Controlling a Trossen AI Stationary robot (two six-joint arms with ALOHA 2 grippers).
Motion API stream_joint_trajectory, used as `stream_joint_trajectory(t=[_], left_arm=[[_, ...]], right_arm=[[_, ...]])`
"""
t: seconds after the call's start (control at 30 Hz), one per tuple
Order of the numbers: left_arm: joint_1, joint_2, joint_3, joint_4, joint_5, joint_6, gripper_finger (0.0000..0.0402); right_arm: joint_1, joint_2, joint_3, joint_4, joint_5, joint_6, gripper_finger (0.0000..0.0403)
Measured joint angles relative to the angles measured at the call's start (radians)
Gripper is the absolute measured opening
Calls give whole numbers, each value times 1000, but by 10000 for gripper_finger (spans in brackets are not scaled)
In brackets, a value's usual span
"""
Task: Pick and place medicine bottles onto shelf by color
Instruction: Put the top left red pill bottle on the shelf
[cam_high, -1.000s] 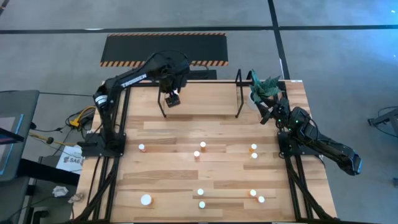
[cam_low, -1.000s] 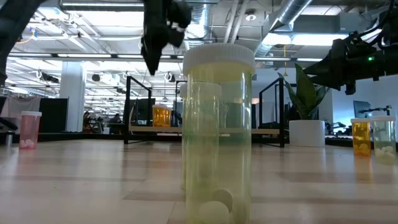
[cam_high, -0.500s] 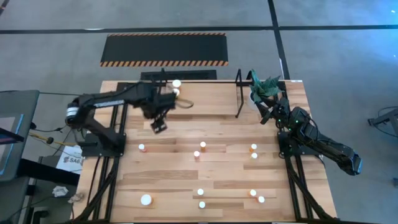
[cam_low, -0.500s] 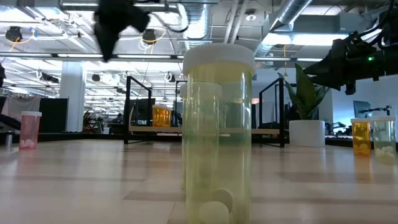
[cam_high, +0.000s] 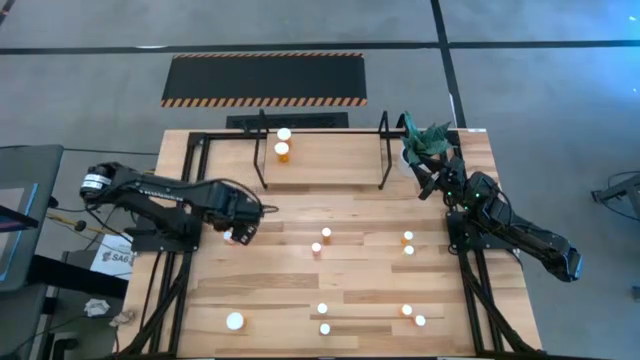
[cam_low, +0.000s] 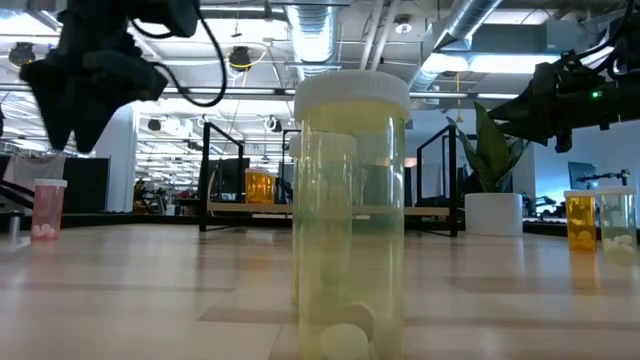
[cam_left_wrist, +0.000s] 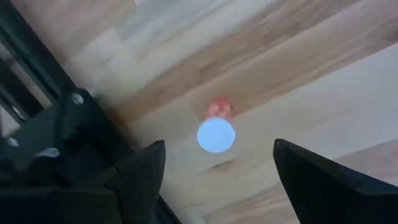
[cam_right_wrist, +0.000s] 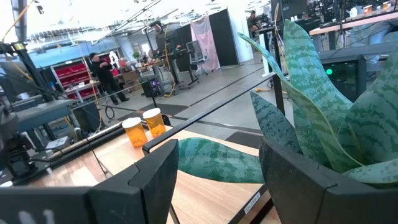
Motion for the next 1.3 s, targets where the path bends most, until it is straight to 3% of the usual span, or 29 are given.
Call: stream_joint_trajectory(t=[0.4, 0.7, 1.3], left_arm=[[-96, 1, -176, 203, -13, -111, 282], [-96, 1, -201, 227, -68, -112, 214], [-96, 1, -201, 242, -51, -95, 100]], right_arm=[[0, 0, 0, 0, 0, 0, 249], [0, 0, 0, 0, 0, 0, 249], [0, 0, 0, 0, 0, 0, 249]])
